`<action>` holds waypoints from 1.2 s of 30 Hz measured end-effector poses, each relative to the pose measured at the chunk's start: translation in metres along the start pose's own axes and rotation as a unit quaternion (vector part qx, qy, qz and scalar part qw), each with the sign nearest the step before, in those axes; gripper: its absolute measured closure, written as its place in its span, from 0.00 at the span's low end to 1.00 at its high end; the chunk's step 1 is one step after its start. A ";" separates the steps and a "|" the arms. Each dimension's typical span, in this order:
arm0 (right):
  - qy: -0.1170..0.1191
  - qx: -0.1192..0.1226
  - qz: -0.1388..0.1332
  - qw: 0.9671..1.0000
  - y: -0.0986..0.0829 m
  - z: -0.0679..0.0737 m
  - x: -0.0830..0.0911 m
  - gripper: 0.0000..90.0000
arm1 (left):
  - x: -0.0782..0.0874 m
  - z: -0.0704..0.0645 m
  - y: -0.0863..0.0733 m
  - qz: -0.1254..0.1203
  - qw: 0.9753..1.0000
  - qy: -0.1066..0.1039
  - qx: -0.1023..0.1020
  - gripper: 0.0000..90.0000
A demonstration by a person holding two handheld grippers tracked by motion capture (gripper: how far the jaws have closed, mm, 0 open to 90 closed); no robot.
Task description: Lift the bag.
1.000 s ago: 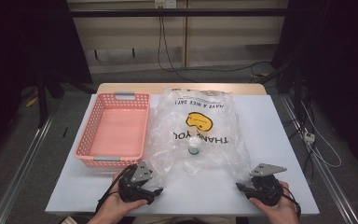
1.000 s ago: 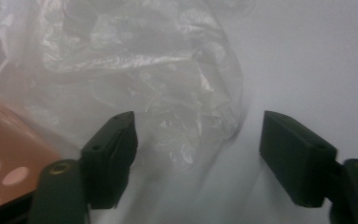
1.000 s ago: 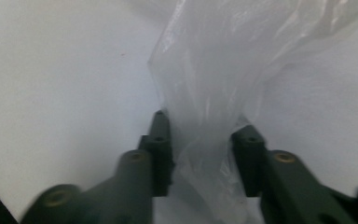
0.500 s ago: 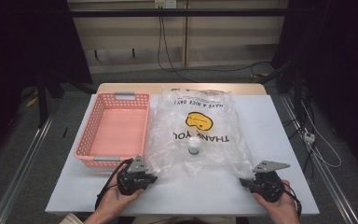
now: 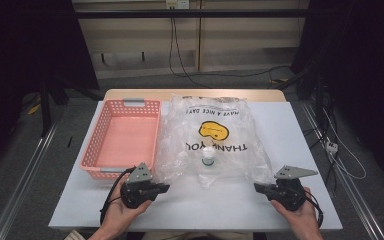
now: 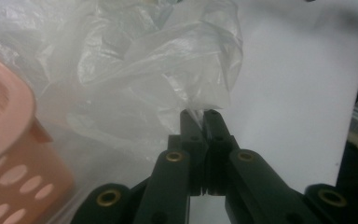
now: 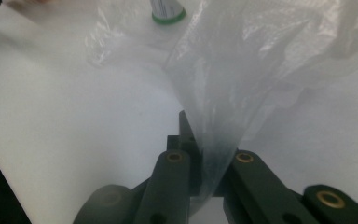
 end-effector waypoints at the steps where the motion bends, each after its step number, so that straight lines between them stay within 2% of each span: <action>1: -0.001 -0.002 -0.005 1.000 0.003 -0.001 0.001 1.00 | 0.002 0.000 0.003 -0.004 1.000 0.000 -0.003 0.99; 2: -0.002 -0.003 -0.011 1.000 0.006 -0.002 0.002 1.00 | 0.004 0.000 0.006 -0.014 1.000 -0.004 -0.002 0.99; 6: 0.000 -0.005 -0.035 0.999 0.019 -0.005 0.008 1.00 | 0.015 0.000 0.020 -0.039 0.999 0.003 -0.011 1.00; 9: 0.003 -0.007 -0.050 0.999 0.030 -0.006 0.011 1.00 | 0.021 0.001 0.029 -0.050 0.999 0.000 -0.011 1.00; 12: 0.010 -0.009 -0.059 0.998 0.041 -0.007 0.012 1.00 | 0.023 0.002 0.041 -0.066 0.998 -0.009 0.001 1.00; 18: 0.012 -0.007 -0.079 0.997 0.066 -0.007 0.012 1.00 | 0.029 0.006 0.065 -0.089 0.996 0.002 -0.013 1.00; 27: 0.013 -0.008 -0.113 0.994 0.104 -0.011 0.013 1.00 | 0.042 0.020 0.089 -0.122 0.992 0.020 -0.006 1.00; 31: 0.008 -0.013 -0.130 0.991 0.120 -0.017 0.015 1.00 | 0.047 0.025 0.097 -0.130 0.991 0.025 -0.006 1.00; 36: 0.003 -0.027 -0.152 0.988 0.134 -0.028 0.019 1.00 | 0.057 0.028 0.110 -0.148 0.989 0.027 -0.009 1.00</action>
Point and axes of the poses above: each handheld gripper's, and its own axes: x roughly backward along the jaws, y roughly out of its top, z roughly to its left, the point moved 9 cm from there along -x, roughly forward along the jaws, and after that the axes turned 10 degrees about -y, right-handed, at the moved point
